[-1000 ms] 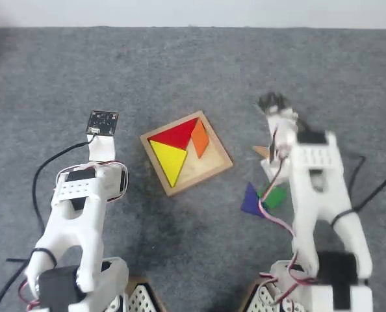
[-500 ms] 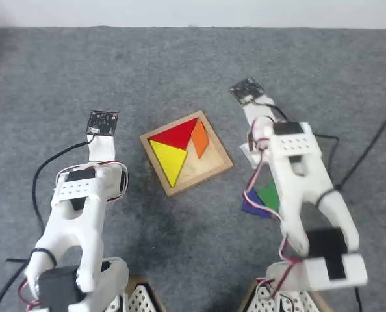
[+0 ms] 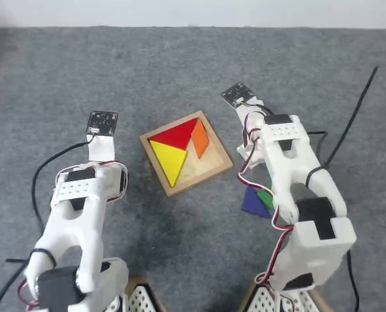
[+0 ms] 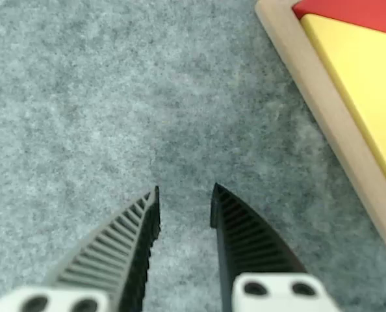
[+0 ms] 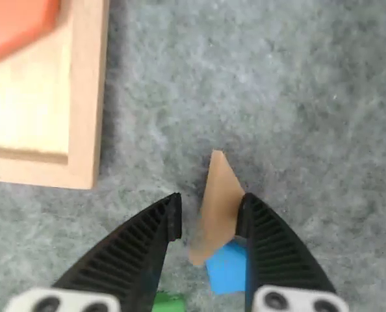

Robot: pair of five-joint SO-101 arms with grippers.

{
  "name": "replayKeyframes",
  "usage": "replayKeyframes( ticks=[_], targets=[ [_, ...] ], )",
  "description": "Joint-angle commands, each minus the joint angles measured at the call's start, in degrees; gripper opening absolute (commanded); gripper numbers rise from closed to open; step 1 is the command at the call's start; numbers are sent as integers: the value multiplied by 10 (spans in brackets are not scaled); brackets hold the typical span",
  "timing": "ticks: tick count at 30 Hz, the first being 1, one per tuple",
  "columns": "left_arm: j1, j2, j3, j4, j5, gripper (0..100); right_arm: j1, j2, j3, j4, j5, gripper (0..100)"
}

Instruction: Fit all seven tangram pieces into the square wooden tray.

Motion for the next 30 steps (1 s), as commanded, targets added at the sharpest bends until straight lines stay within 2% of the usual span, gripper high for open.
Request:
replayKeyframes(
  ticks=[1, 11, 15, 18, 24, 27, 30],
  targets=[
    [3, -4, -1, -11, -4, 124, 12, 0, -28, -7, 7, 143],
    [3, -4, -1, -11, -4, 124, 16, 33, -31, -7, 4, 140],
    [3, -4, -1, -11, -4, 124, 16, 29, -32, -7, 3, 33],
    [3, -4, -1, -11, -4, 124, 16, 29, -35, -6, 1, 39],
    [3, -4, -1, -11, -4, 124, 40, 29, -101, 27, -83, 36],
    [3, -4, -1, -11, -4, 124, 36, 29, -175, 95, -169, 12],
    [3, -4, -1, -11, -4, 124, -7, 31, -249, 160, -270, 8]
  ],
)
